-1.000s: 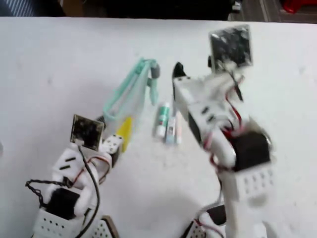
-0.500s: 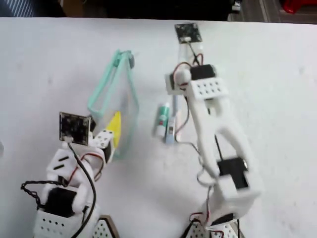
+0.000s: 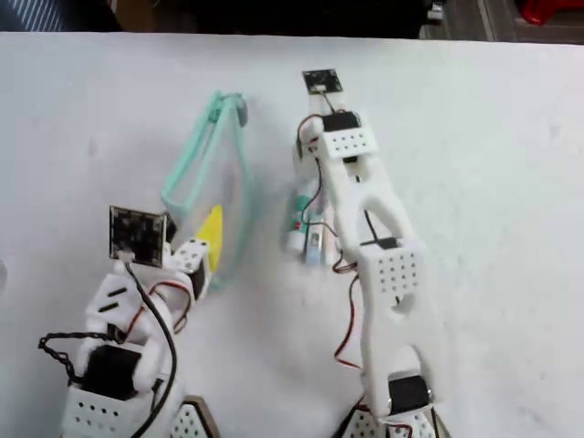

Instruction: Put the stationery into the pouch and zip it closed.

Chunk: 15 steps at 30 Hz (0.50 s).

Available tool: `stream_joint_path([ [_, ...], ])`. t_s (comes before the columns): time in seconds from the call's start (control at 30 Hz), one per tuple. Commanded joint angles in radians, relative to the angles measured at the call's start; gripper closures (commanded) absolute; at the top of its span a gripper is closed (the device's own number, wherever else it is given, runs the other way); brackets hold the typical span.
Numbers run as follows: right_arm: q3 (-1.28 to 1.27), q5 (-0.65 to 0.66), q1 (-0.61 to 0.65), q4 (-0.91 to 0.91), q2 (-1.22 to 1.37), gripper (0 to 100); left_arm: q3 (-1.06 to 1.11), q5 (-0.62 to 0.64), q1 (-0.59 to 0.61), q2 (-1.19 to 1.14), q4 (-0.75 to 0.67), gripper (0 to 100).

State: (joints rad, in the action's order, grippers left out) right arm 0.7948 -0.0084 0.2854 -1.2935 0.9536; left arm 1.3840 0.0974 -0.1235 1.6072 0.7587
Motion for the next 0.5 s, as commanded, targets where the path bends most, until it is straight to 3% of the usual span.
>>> stream_joint_path([
  [0.0, 0.160, -0.009, -0.015, -0.084, 0.065, 82.8, -0.003, 0.009, 0.005, 0.013, -0.015, 84],
  [0.17, 0.305, -0.009, -0.024, -0.189, 0.150, 98.3, -0.003, 0.009, 0.005, 0.013, -0.015, 84],
  [0.47, 0.448, -0.009, -0.025, -0.278, 0.229, 98.2, -0.006, 0.014, 0.001, 0.013, -0.008, 84],
])
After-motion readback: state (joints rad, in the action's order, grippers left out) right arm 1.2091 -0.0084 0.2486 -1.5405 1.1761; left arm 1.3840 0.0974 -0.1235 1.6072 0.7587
